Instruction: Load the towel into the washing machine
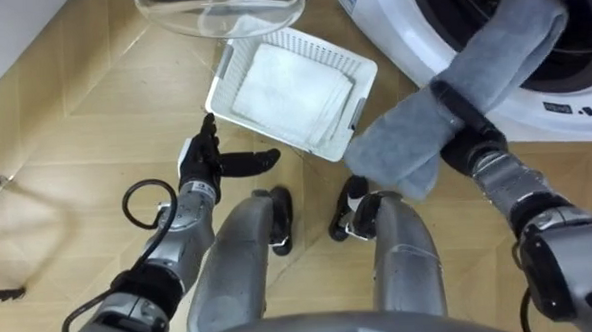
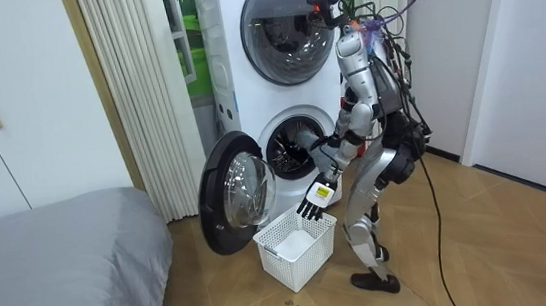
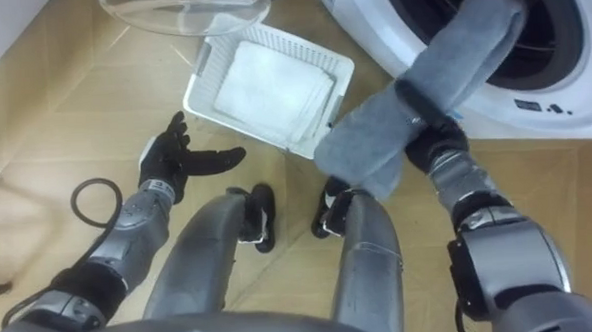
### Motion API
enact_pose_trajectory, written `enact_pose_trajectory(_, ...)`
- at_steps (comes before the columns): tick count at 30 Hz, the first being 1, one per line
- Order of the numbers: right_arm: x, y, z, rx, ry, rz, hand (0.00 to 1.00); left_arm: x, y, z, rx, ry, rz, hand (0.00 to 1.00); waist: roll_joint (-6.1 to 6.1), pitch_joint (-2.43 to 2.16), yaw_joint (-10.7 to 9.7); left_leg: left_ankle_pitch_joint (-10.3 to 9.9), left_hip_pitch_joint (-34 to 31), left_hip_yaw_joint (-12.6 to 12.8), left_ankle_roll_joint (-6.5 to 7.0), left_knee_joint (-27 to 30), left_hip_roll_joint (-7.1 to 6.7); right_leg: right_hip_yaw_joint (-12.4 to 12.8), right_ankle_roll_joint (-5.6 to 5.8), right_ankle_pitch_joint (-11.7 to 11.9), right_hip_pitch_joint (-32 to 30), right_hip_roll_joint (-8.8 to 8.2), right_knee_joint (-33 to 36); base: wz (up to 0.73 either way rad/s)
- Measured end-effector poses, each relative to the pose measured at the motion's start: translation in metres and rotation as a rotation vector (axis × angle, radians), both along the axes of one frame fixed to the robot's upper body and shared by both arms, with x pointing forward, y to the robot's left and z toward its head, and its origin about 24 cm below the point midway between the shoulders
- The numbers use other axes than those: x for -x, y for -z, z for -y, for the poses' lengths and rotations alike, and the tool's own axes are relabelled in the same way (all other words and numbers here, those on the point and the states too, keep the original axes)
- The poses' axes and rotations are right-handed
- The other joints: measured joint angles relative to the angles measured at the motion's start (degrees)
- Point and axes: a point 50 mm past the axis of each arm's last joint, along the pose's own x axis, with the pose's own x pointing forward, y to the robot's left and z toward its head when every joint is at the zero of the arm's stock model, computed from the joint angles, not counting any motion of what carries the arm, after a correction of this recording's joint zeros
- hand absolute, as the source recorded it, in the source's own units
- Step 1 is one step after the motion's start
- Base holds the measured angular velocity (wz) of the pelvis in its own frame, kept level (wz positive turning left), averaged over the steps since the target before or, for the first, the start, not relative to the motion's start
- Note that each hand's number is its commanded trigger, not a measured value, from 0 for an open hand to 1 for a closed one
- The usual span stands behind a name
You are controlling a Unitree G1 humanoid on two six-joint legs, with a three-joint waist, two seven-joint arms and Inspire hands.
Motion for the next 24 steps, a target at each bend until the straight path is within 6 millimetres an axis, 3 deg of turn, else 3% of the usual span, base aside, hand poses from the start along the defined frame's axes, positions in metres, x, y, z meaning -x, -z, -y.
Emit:
enact_pose_trajectory(7, -0.018, -0.033, 0.031, 0.008, 0.106, 0.079, 1.00, 0.013, 0.002, -0.012, -0.053, -0.009, -0.019, 0.00, -1.88, 0.03, -0.89, 0.02, -0.46, 0.32, 0.50, 0.96, -0.30, -0.12, -0.22, 0.04, -0.63, -0.90, 1.33, 0.05)
enact_pose_trajectory(13, -0.030, -0.047, 0.031, -0.018, 0.115, 0.107, 1.00, 0.019, -0.002, -0.012, -0.048, -0.003, 0.001, 0.00, -2.83, 0.01, -2.13, 0.12, -2.07, 0.32, 0.57, 1.53, -0.38, -0.09, -0.35, -0.05, -2.25, -1.16, 2.00, 0.00)
enact_pose_trajectory(19, -0.038, -0.067, 0.046, -0.008, 0.108, 0.104, 0.98, 0.018, -0.006, -0.020, -0.112, 0.008, 0.029, 0.00, -5.35, 0.08, -2.85, 0.15, -2.68, 0.09, 0.65, 1.82, -1.14, -0.09, -0.01, -0.75, -3.00, -1.95, 2.94, 0.06)
enact_pose_trajectory(20, -0.039, -0.068, 0.045, -0.010, 0.107, 0.102, 0.95, 0.018, -0.006, -0.022, -0.117, 0.008, 0.028, 0.00, -5.42, 0.11, -3.15, 0.20, -2.90, -0.03, 0.75, 1.85, -1.27, -0.25, 0.11, -0.81, -3.05, -2.15, 2.96, 0.09)
enact_pose_trajectory(21, -0.042, -0.071, 0.044, -0.012, 0.107, 0.103, 0.75, 0.019, -0.006, -0.023, -0.121, 0.008, 0.027, 0.00, -5.47, 0.08, -3.60, 0.28, -3.20, -0.03, 0.94, 1.88, -1.42, -0.31, 0.19, -0.80, -3.28, -2.37, 3.01, 0.10)
enact_pose_trajectory(23, -0.044, -0.074, 0.044, -0.015, 0.113, 0.109, 0.56, 0.020, -0.006, -0.024, -0.122, 0.008, 0.026, 0.00, -5.67, 0.09, -4.22, 0.34, -3.54, 0.08, 1.24, 1.91, -1.89, -0.21, 0.44, -0.89, -3.88, -2.94, 3.51, 0.08)
enact_pose_trajectory(24, -0.044, -0.074, 0.045, -0.017, 0.119, 0.106, 0.16, 0.020, -0.006, -0.024, -0.122, 0.006, 0.026, 0.00, -5.67, 0.09, -4.39, 0.25, -3.57, 0.11, 1.44, 2.04, -2.19, 0.02, 0.72, -1.09, -4.04, -3.22, 4.00, 0.07)
